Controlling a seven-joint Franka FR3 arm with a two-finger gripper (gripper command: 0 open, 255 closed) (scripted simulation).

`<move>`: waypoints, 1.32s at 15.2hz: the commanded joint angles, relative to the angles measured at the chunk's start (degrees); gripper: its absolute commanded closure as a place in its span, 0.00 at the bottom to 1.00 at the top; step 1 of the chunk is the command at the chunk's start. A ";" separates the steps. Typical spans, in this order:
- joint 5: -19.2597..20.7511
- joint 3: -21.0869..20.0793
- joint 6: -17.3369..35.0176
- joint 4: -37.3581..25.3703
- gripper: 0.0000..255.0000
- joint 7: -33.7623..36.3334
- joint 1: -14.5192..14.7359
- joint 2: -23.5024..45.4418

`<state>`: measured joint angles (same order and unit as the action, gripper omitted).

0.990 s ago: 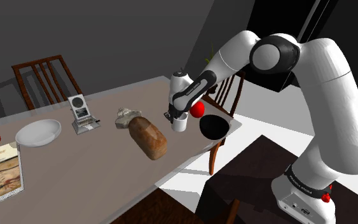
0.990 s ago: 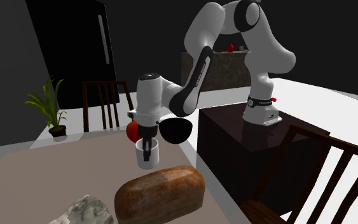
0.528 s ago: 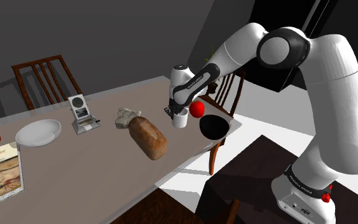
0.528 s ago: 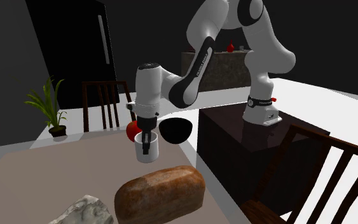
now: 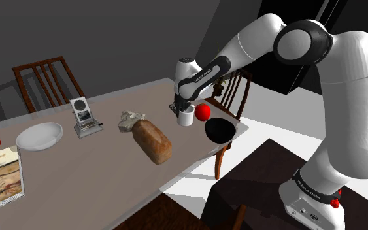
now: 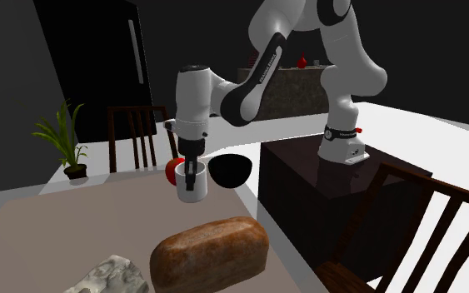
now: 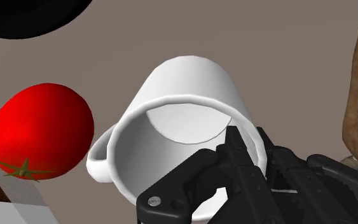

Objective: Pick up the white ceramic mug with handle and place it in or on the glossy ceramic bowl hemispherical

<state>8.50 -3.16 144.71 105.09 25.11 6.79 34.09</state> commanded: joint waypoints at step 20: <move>-2.06 -0.78 -7.08 7.11 1.00 -3.43 -2.38 -14.37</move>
<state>6.57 -3.98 136.89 109.89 22.10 4.79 21.34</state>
